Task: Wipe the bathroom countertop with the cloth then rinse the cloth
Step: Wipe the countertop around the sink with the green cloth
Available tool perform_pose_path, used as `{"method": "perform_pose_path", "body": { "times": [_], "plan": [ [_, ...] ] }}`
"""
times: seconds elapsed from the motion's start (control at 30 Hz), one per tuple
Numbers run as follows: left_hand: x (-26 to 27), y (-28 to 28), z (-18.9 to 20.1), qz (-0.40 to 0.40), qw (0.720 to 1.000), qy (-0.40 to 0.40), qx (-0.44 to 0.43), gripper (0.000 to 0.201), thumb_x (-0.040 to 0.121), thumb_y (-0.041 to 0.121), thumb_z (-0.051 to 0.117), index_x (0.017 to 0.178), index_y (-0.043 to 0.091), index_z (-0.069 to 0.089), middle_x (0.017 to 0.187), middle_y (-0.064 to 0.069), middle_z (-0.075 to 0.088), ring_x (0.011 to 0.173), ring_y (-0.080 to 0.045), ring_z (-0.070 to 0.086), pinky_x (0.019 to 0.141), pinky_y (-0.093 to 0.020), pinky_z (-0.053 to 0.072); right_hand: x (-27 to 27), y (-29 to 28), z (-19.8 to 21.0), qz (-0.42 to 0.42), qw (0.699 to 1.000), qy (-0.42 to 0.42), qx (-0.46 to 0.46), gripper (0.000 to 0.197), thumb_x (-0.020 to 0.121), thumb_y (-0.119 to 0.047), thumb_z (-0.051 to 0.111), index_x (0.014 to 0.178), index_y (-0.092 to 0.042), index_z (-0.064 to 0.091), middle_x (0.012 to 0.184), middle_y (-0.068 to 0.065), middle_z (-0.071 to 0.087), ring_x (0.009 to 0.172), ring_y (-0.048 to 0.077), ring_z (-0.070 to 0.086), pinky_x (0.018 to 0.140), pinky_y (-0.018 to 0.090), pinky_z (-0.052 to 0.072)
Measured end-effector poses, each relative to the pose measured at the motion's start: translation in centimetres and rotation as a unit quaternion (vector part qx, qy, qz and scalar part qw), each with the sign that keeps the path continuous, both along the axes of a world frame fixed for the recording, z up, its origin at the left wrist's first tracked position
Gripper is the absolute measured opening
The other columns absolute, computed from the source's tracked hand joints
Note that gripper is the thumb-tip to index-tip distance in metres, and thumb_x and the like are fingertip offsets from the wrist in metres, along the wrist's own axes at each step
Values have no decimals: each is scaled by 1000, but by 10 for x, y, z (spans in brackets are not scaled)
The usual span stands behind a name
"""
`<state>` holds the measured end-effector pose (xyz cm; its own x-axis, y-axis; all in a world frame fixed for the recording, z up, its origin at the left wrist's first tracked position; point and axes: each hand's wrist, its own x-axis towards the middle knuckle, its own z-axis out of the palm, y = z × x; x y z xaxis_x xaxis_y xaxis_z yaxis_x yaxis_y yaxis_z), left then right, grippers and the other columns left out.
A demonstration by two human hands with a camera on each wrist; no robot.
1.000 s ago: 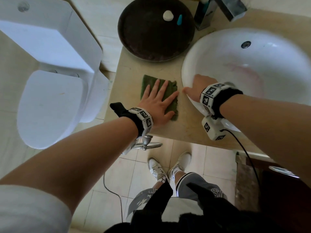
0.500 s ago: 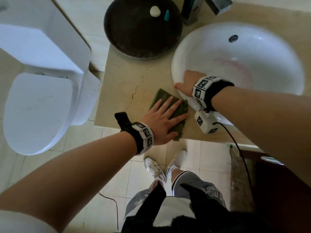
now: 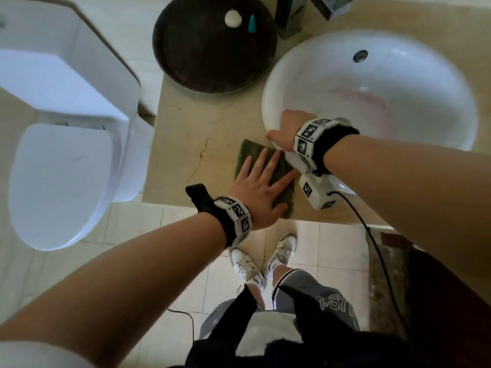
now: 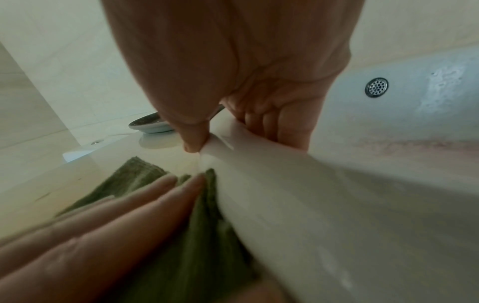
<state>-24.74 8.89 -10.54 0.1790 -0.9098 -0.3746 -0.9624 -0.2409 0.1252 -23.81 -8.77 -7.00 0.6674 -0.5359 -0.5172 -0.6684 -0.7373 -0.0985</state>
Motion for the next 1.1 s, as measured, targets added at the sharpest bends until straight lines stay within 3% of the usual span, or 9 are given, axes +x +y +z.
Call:
{"method": "perform_pose_path", "body": {
  "times": [0.17, 0.3, 0.57, 0.77, 1.0, 1.1],
  "plan": [
    [-19, 6, -3, -35, 999, 0, -12, 74, 89, 63, 31, 152, 36, 4, 161, -9, -13, 147, -34, -13, 118, -55, -6, -3, -2, -5, 11, 1000, 1, -6, 56, 93, -50, 46, 125, -4, 50, 123, 17, 59, 110, 37, 57, 83, 38, 41],
    [-1, 18, -2, -36, 999, 2, -10, 69, 91, 61, 26, 151, 40, 0, 161, -5, -13, 147, -31, -13, 118, -53, -5, -3, -3, -9, 8, 1000, -6, -6, 58, 91, -53, 47, 124, -6, 50, 122, 17, 59, 107, 37, 58, 82, 38, 42],
    [90, 84, 0, 152, 987, -34, 30, 67, 93, 60, 20, 148, 44, -15, 160, -1, -20, 146, -26, -20, 119, -48, -7, -3, -5, -12, 3, 1000, 5, 4, 61, 92, -53, 46, 132, -7, 44, 131, 16, 54, 115, 37, 54, 90, 41, 43],
    [113, 63, -2, 224, 974, -40, 8, 68, 92, 61, 19, 150, 41, -10, 161, -1, -17, 147, -28, -17, 119, -49, -5, -1, -7, -13, 7, 1000, 9, -6, 60, 92, -55, 45, 129, -7, 46, 126, 16, 57, 110, 37, 57, 85, 40, 43],
    [52, 10, -7, 122, 992, -21, 2, 71, 90, 63, 24, 151, 41, -7, 161, -6, -15, 146, -33, -16, 117, -53, -6, -1, -5, -12, 14, 1000, 5, -12, 61, 92, -55, 46, 128, -5, 47, 125, 18, 57, 109, 38, 57, 80, 38, 41],
    [47, 10, -4, 94, 996, -7, 11, 72, 91, 62, 25, 151, 40, -8, 161, -5, -16, 146, -33, -17, 117, -53, -8, -2, 0, -5, 6, 1000, 10, -12, 62, 93, -54, 46, 129, -4, 45, 127, 19, 56, 110, 38, 56, 84, 39, 42]
  ]
}}
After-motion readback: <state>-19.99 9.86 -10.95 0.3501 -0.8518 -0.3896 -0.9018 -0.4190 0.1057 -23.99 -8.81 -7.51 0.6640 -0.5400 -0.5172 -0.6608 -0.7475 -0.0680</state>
